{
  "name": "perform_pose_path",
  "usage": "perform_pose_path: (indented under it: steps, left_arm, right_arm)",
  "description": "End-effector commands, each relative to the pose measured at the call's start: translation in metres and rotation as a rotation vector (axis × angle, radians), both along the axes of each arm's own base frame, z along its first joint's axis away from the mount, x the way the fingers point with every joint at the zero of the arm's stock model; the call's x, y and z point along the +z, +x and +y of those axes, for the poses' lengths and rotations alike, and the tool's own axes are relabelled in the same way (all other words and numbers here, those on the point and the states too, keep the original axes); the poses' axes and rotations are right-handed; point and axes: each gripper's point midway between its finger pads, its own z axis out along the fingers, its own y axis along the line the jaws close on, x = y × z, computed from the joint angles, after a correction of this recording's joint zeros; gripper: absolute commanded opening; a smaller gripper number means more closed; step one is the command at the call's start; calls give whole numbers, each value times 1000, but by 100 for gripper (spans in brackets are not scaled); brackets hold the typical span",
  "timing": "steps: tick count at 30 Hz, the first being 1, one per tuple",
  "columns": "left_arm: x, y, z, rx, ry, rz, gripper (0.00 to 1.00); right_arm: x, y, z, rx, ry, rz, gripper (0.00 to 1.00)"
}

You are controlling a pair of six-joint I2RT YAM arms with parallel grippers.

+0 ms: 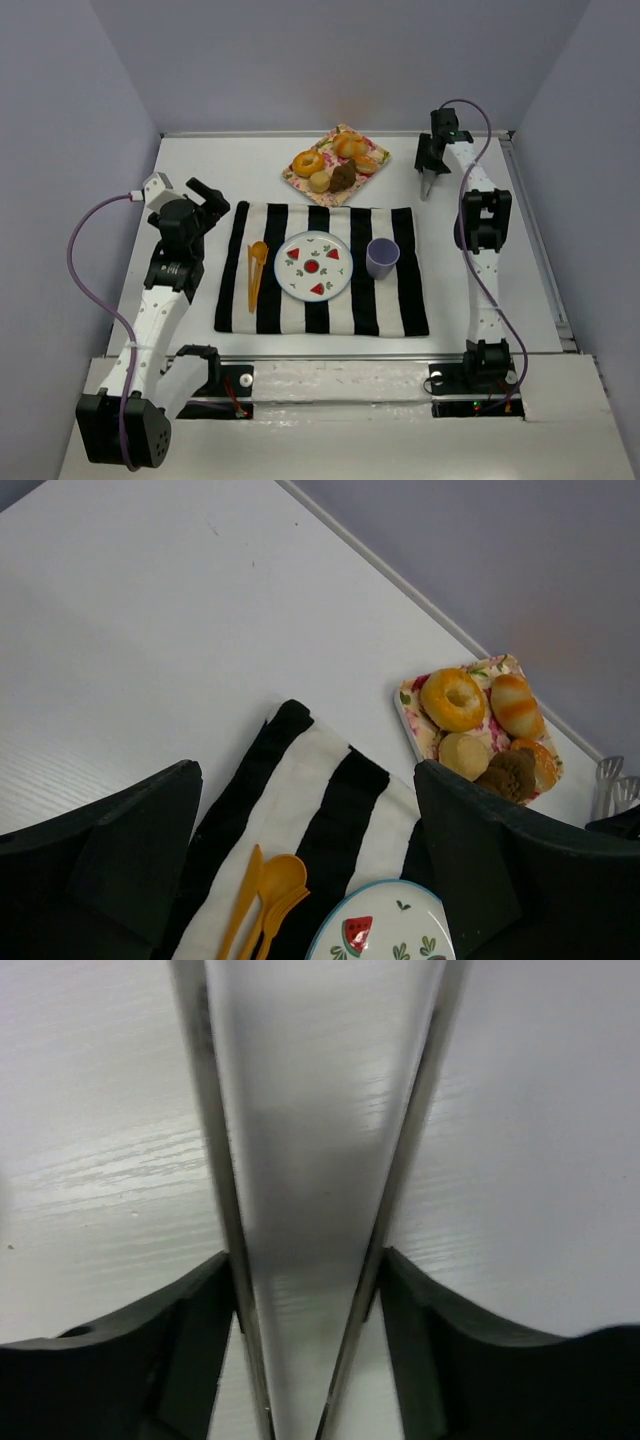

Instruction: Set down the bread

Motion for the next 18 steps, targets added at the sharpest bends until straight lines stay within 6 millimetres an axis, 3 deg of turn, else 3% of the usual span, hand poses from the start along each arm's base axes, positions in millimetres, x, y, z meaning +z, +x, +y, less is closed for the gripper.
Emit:
perform_pose_path:
  steps: [1, 8, 10, 11, 12, 13, 14, 15, 16, 17, 18]
  left_arm:
    - [30, 0, 8, 41, 1, -79, 99]
    - [30, -2, 6, 31, -3, -78, 99]
    - [29, -3, 6, 33, -13, -80, 99]
    - [28, -3, 6, 34, -16, -82, 99]
    - [26, -2, 4, 27, -25, -85, 99]
    - [24, -2, 3, 19, -27, -82, 99]
    - [22, -1, -1, -2, -31, -77, 99]
    - [22, -1, -3, -12, -33, -76, 99]
    - [20, 0, -4, -21, -31, -71, 99]
    - [20, 0, -6, -29, -33, -70, 99]
    - [18, -1, -7, -34, -33, -65, 99]
  right_arm:
    - [-56, -32, -20, 21, -2, 170, 44]
    - [15, -18, -11, 49, 39, 13, 31]
    - [65, -19, -8, 55, 53, -78, 30]
    - [63, -31, -5, 50, 74, -58, 30]
    - [106, -33, 2, 75, 107, -152, 30]
    - [116, -41, 5, 77, 129, -171, 29]
    - [99, -61, 7, 75, 141, -131, 30]
    - [137, -74, 18, 123, 189, -204, 29]
    - [149, -80, 23, 129, 215, -244, 30]
    - [131, -102, 27, 135, 241, -197, 31]
    - [135, -114, 32, 154, 265, -198, 33]
